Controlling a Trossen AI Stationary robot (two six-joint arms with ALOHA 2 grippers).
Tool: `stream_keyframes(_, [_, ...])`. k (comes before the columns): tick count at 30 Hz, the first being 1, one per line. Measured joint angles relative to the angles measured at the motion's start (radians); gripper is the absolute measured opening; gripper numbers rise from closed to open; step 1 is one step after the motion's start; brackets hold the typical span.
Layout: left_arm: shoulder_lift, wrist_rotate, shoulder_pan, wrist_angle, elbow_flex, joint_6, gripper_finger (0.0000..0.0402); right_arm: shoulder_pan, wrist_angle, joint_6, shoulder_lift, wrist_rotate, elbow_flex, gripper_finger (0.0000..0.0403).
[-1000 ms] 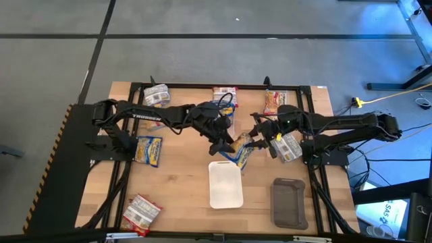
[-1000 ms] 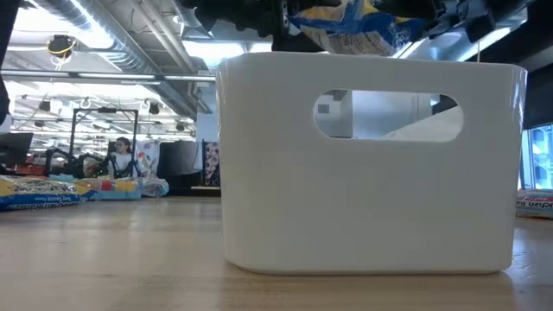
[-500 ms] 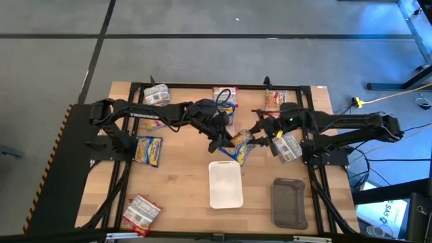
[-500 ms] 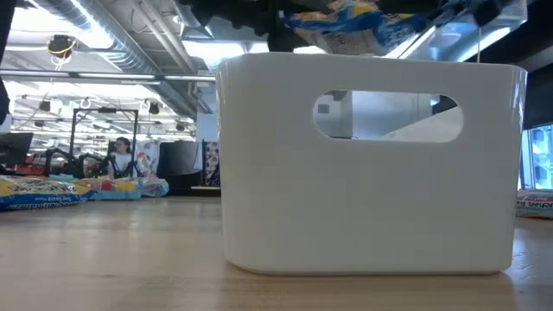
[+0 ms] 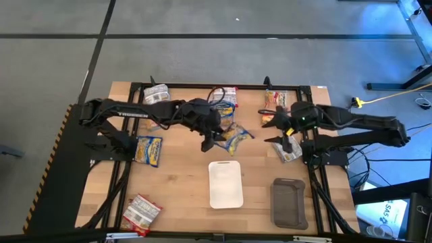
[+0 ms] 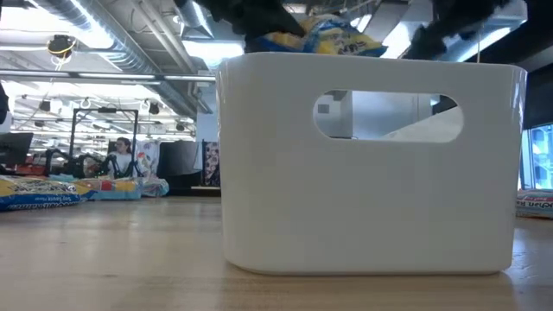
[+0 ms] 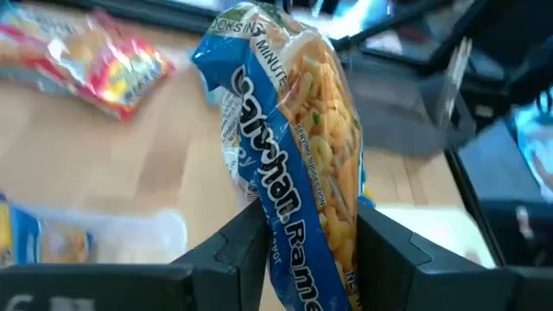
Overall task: Sort Maruchan noodles
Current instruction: Put the blue noodle pack into the transparent bin
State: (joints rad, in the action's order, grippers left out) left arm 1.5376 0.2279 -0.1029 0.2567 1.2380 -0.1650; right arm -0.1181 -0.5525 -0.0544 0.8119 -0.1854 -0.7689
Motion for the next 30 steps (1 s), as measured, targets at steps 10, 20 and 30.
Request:
stream_keyframes(10, [-0.014, -0.039, -0.021, -0.542, -0.176, 0.014, 0.0134, 0.000, 0.679, 0.161, -0.044, 0.007, 0.372, 0.0253])
stream_keyframes(20, [-0.015, -0.192, -0.021, -1.111, -0.294, 0.114, 0.0134, 0.000, 1.082, 0.180, -0.013, 0.130, 0.458, 0.0253])
stream_keyframes(30, [-0.015, -0.227, -0.021, -1.175, -0.296, 0.156, 0.0134, 0.000, 1.724, 0.153, 0.279, 0.180, 0.457, 0.0253])
